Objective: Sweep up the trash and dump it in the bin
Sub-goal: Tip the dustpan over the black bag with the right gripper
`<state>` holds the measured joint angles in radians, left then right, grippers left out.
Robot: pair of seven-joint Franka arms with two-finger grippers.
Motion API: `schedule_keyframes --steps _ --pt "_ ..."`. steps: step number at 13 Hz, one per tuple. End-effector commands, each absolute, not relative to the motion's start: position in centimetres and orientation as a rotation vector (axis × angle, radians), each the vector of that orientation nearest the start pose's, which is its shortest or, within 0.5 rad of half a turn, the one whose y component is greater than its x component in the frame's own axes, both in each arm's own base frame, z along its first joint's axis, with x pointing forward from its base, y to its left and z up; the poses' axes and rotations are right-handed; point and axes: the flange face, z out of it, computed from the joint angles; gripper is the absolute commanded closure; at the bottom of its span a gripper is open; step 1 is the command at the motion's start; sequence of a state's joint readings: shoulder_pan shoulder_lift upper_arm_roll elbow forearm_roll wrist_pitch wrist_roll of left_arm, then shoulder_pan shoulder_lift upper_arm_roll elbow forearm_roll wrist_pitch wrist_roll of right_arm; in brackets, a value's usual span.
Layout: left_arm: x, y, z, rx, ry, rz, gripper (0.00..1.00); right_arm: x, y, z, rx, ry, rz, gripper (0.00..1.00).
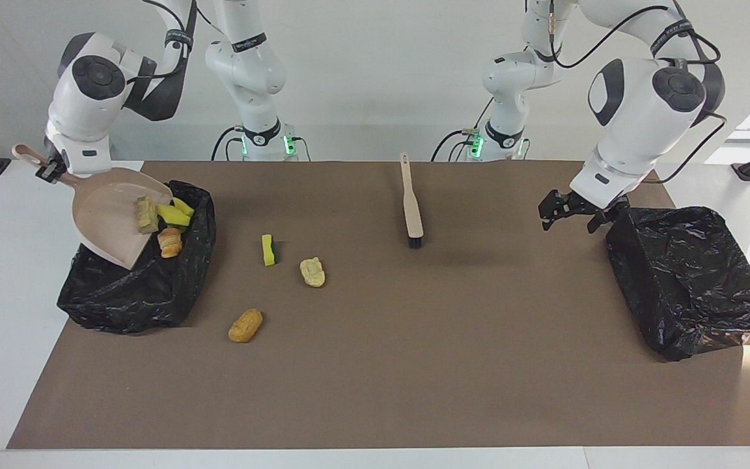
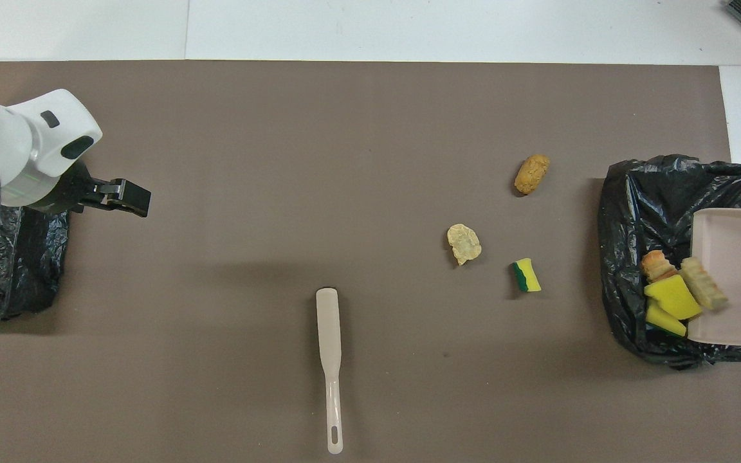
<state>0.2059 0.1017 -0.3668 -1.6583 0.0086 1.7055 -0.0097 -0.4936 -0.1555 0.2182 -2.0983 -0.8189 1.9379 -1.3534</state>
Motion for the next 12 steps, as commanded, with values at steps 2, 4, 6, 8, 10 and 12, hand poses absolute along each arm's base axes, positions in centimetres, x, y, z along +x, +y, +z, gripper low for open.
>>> schedule_keyframes --steps 2,4,6,8,10,12 --pt "58.0 -6.6 55.8 -3.137 0.236 0.065 0.0 48.5 -17.3 51.7 1.813 1.572 -0.851 1.0" --pt "58.1 -5.8 55.7 -3.138 0.216 0.068 0.0 48.8 -17.4 53.9 1.822 1.537 -0.831 1.0" --pt "58.1 -5.6 55.7 -3.139 0.211 0.07 0.0 49.1 -17.4 55.3 1.858 1.524 -0.811 1.0" --pt "58.1 -5.6 55.7 -3.139 0.211 0.07 0.0 49.6 -17.0 57.2 1.928 1.506 -0.724 1.0" --pt "58.3 -3.7 55.7 -3.143 0.159 0.065 0.0 49.5 -16.8 57.9 1.987 1.501 -0.68 1.0" --pt "58.9 -3.8 55.9 -3.15 0.181 -0.007 0.0 49.7 -16.2 58.1 2.09 1.498 -0.585 1.0"
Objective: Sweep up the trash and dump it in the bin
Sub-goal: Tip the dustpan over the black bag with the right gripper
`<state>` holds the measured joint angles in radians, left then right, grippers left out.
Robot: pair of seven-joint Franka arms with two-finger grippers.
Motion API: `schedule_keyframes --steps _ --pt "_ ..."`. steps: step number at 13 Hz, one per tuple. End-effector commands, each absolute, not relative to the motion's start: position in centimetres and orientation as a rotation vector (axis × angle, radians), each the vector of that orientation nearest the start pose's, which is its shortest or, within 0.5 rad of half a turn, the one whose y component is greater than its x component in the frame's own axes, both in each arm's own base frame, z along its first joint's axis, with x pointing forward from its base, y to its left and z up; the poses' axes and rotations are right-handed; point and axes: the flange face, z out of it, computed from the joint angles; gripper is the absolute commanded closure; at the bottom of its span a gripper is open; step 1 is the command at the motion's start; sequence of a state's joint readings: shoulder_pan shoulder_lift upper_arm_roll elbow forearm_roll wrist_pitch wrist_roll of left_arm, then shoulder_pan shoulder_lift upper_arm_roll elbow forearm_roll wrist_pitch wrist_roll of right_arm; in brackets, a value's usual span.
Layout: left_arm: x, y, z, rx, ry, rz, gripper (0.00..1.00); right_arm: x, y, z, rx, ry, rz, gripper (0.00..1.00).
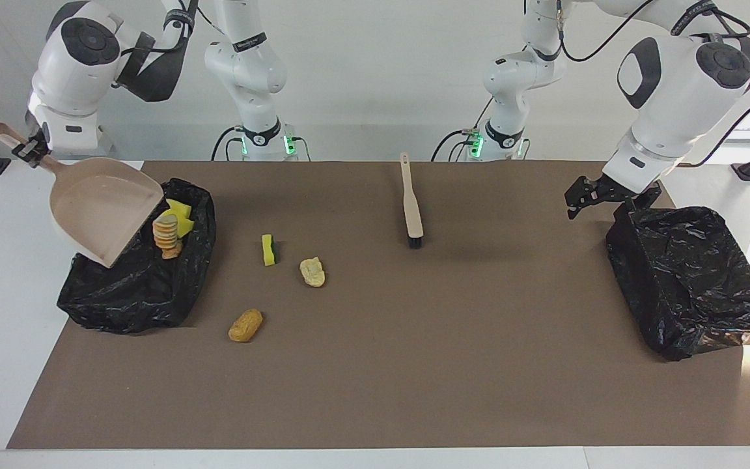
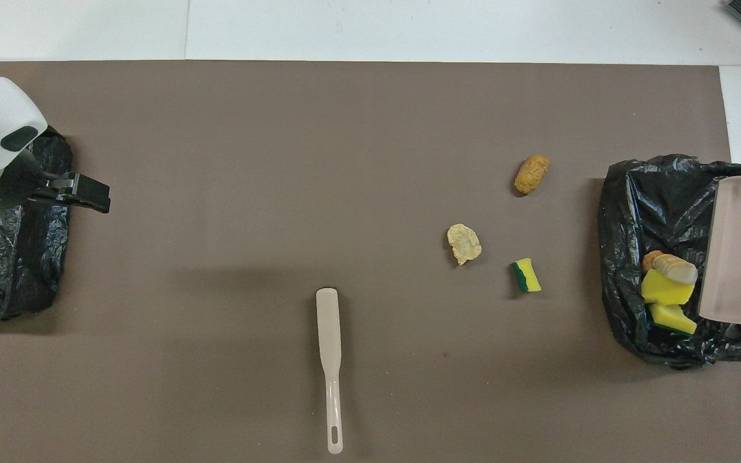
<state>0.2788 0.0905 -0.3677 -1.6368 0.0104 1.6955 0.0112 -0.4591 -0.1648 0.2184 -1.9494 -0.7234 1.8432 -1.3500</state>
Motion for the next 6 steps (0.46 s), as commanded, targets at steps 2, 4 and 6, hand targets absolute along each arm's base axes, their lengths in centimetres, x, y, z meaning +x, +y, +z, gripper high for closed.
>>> schedule_keyframes --steps 2,4,6 --pt "59.0 -4.6 55.8 -3.15 0.201 -0.015 0.0 49.7 -15.4 57.4 2.269 1.427 -0.459 1.0" --pt "58.7 -5.7 56.4 -3.143 0.23 -0.031 0.0 49.7 -14.1 56.8 2.423 1.295 -0.37 1.0" --pt "58.9 -4.9 56.6 -3.14 0.201 -0.043 0.0 50.1 -9.7 56.3 2.536 1.2 -0.308 1.0"
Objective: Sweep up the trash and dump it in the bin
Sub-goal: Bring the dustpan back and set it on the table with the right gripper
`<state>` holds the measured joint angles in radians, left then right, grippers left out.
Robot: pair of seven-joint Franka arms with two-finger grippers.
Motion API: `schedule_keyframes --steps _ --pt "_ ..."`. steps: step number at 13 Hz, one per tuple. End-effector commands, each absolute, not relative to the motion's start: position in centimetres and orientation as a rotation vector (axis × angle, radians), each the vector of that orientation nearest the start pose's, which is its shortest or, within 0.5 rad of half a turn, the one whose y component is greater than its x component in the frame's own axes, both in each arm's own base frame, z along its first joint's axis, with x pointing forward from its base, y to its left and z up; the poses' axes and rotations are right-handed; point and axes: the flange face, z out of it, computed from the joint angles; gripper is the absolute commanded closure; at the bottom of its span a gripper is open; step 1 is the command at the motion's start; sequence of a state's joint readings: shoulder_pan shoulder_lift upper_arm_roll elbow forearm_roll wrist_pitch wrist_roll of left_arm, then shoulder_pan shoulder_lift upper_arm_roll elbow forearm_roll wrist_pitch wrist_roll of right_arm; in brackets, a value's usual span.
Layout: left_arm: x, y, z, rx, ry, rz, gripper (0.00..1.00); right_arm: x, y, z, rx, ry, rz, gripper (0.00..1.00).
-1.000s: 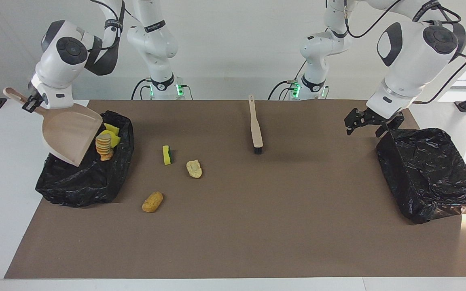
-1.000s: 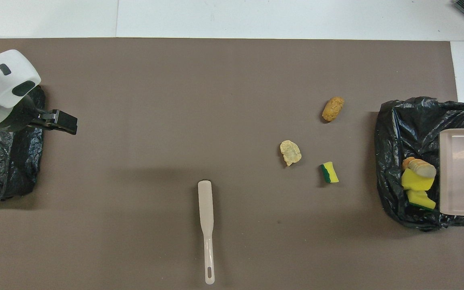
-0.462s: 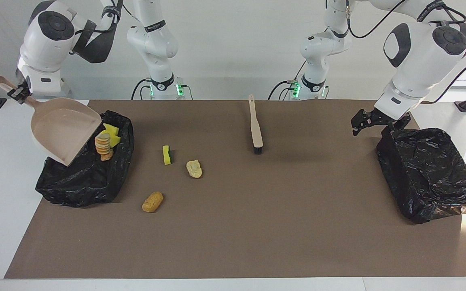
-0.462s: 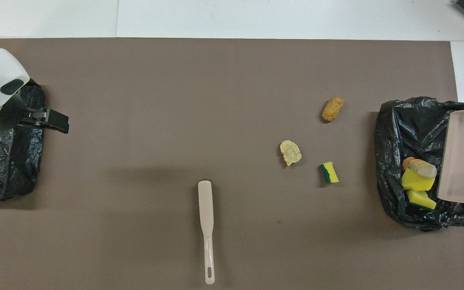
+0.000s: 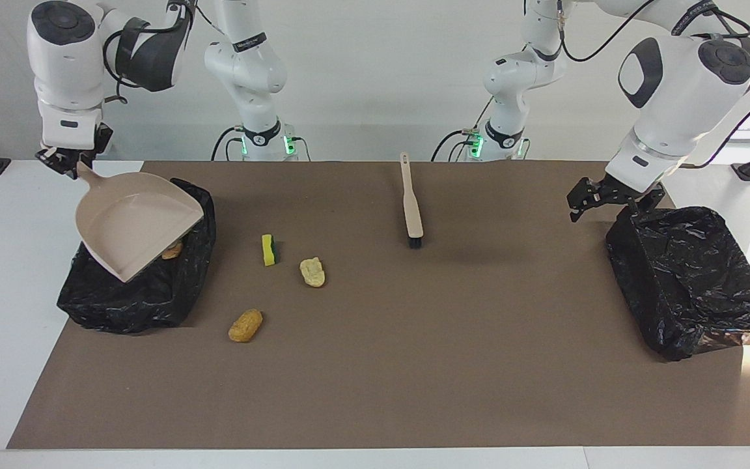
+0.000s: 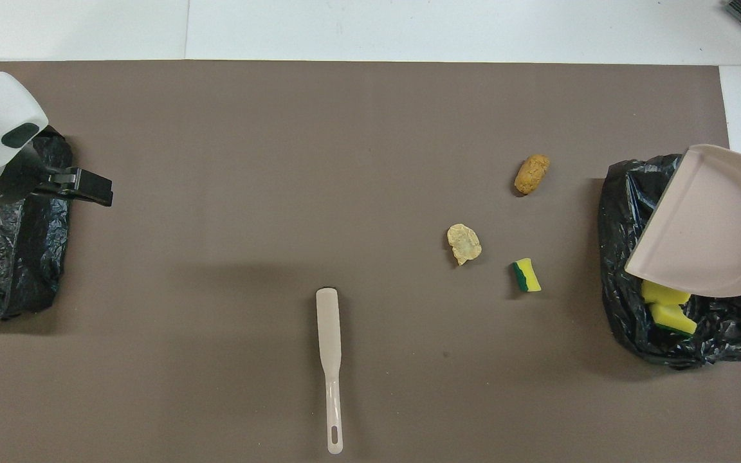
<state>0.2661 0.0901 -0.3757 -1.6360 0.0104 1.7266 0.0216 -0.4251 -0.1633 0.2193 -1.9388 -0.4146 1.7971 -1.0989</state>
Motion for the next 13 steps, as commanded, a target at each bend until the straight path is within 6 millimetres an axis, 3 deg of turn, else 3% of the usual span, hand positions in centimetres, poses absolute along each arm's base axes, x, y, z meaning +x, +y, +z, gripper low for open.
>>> schedule_keyframes --steps 1,3,5,8,11,13 --pt "58.9 -4.4 56.8 -3.138 0.181 -0.044 0.0 50.4 -7.0 56.1 -3.177 -1.321 0.335 1.0" --pt "58.5 -3.4 57.8 -3.135 0.142 -0.069 0.0 51.1 -1.0 55.3 -3.257 -1.05 0.212 1.0" --pt "57.3 -4.1 59.8 -3.128 0.132 -0.104 0.0 52.1 4.1 53.6 -3.28 -0.764 0.128 1.0" --pt "55.2 -4.9 61.9 -3.128 0.081 -0.102 0.0 54.6 10.6 50.8 -3.305 -0.5 0.046 1.0" --pt "54.3 -4.8 62.0 -3.129 0.066 -0.073 0.0 57.3 17.3 48.6 -3.248 -0.293 0.051 1.0" --pt "53.9 -4.9 61.7 -3.127 0.102 -0.071 0.0 59.5 22.3 48.2 -3.213 -0.152 0.032 1.0"
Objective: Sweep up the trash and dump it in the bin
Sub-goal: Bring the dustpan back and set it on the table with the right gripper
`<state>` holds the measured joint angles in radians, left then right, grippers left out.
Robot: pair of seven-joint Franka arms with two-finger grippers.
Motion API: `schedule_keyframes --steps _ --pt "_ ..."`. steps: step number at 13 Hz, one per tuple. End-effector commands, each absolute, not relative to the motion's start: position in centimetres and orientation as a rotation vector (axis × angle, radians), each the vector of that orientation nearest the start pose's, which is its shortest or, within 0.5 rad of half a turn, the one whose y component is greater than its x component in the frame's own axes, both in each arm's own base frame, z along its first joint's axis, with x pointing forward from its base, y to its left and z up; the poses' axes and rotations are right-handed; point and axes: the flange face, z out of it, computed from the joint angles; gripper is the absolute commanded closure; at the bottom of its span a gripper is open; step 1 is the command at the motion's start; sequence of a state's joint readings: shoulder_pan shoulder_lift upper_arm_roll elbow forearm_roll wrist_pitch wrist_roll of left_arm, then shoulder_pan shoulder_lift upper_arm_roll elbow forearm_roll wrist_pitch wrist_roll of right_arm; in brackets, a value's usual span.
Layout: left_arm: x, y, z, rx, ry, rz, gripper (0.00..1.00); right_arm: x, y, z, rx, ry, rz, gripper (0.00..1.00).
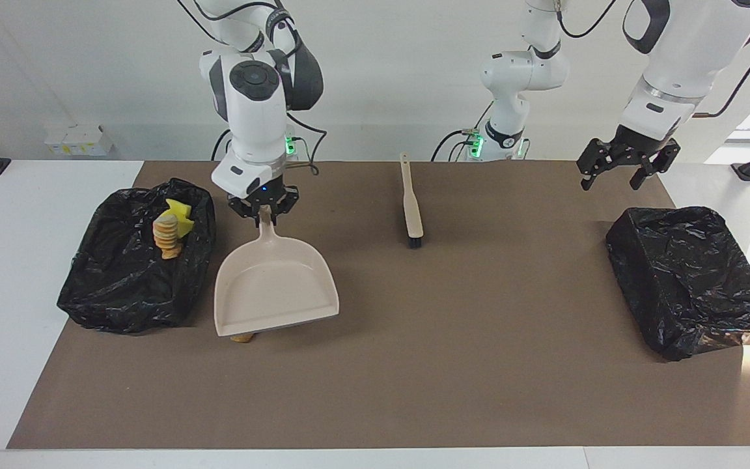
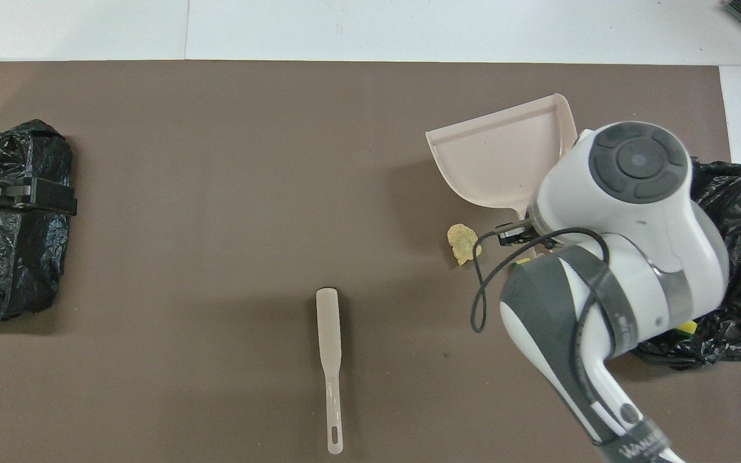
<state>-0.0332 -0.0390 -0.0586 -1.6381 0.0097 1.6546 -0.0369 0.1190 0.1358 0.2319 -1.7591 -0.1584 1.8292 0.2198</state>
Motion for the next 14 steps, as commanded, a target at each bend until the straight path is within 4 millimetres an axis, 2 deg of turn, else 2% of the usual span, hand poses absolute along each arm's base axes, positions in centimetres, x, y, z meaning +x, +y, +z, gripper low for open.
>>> schedule_keyframes --steps 1,3,4,6,7,8,9,10,11,12,13,14 --pt "53.9 -5.3 61.7 -3.127 0.111 -0.073 0.0 60.4 24.9 47.4 -3.203 -0.1 0.029 1.0" --pt "54.0 -6.0 62.0 -3.129 0.128 -0.083 0.0 60.8 31.5 45.5 -3.183 0.007 0.028 1.0" --pt "54.1 -5.9 62.0 -3.13 0.114 -0.083 0.0 61.0 33.6 44.7 -3.173 0.025 0.026 1.0" --pt "54.1 -4.6 62.1 -3.131 0.073 -0.075 0.0 61.4 39.3 42.4 -3.156 0.095 0.023 1.0" --pt "54.2 -3.6 62.1 -3.13 0.047 -0.073 0.0 61.8 40.6 41.7 -3.134 0.174 0.017 1.0" --pt "54.3 -2.5 62.0 -3.13 0.016 -0.07 0.0 61.5 41.8 40.5 -3.126 0.193 0.035 1.0" --pt "54.3 -2.1 62.0 -3.13 0.003 -0.07 0.0 60.8 43.1 40.3 -3.12 0.166 0.021 1.0" --pt "54.3 -2.1 62.0 -3.13 0.003 -0.068 0.0 60.4 44.0 39.7 -3.114 0.148 0.028 1.0" --pt "54.3 -2.1 62.0 -3.13 0.003 -0.068 0.0 60.2 44.5 38.3 -3.116 0.144 0.056 1.0" --pt "54.2 -2.4 62.0 -3.13 0.013 -0.068 0.0 59.4 45.9 37.5 -3.106 0.116 0.053 1.0" --pt "54.2 -2.5 62.0 -3.13 0.015 -0.068 0.0 59.0 46.3 36.4 -3.093 0.121 0.095 1.0" --pt "54.2 -2.5 62.0 -3.13 0.015 -0.068 0.0 58.8 46.5 36.2 -3.071 0.134 0.13 1.0"
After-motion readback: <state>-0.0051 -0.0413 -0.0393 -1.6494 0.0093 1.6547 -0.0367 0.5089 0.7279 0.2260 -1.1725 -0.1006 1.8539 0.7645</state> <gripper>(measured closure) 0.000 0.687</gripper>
